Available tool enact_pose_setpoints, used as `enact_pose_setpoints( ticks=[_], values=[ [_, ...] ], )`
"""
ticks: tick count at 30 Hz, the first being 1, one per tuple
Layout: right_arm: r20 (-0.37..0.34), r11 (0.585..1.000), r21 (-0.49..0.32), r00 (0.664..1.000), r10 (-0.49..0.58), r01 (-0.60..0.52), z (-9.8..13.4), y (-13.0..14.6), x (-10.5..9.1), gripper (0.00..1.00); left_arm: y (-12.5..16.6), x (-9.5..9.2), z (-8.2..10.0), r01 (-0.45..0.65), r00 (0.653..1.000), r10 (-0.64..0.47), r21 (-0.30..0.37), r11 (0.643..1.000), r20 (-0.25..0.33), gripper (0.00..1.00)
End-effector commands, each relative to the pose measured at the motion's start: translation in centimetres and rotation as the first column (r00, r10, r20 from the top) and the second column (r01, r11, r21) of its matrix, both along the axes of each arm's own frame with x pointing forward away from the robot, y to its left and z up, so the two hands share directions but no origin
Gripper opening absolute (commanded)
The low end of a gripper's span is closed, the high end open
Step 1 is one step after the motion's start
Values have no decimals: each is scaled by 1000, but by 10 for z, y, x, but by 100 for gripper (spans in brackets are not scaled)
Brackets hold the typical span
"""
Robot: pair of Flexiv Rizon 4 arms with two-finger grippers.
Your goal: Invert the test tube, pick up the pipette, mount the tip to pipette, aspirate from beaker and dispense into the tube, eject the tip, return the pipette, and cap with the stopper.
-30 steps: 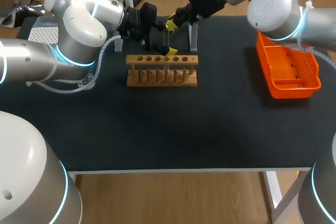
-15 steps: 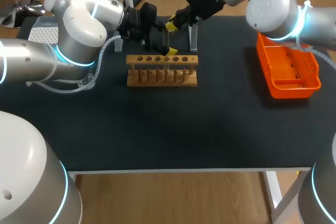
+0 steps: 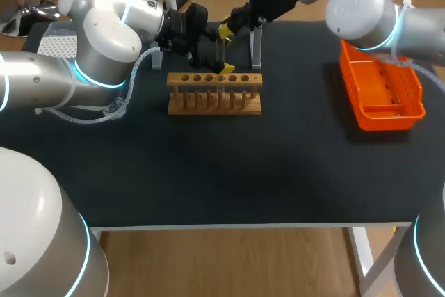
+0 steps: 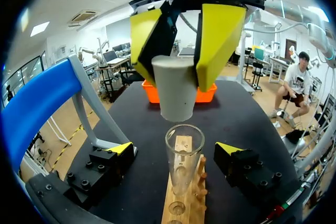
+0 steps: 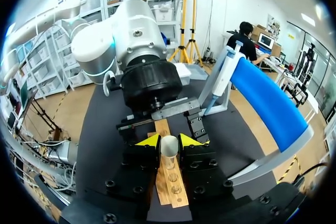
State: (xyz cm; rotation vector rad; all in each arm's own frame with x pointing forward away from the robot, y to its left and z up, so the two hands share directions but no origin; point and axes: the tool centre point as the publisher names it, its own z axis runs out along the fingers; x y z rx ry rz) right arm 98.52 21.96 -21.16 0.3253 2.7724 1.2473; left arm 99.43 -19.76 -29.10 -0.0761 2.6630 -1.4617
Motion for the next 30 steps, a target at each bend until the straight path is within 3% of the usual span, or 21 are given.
enact_pose_setpoints(
  ticks=[1, 30],
  values=[
    [-4, 1000, -10, 1000, 6, -6, 4, 0, -1, 0, 1, 1, 0, 5, 1000, -5, -1, 1000, -1, 100],
    [-40, 995, -87, 998, 40, -44, -18, 3, -12, 0, 1, 1, 0, 5, 1000, -5, -1, 1000, -1, 100]
  ],
)
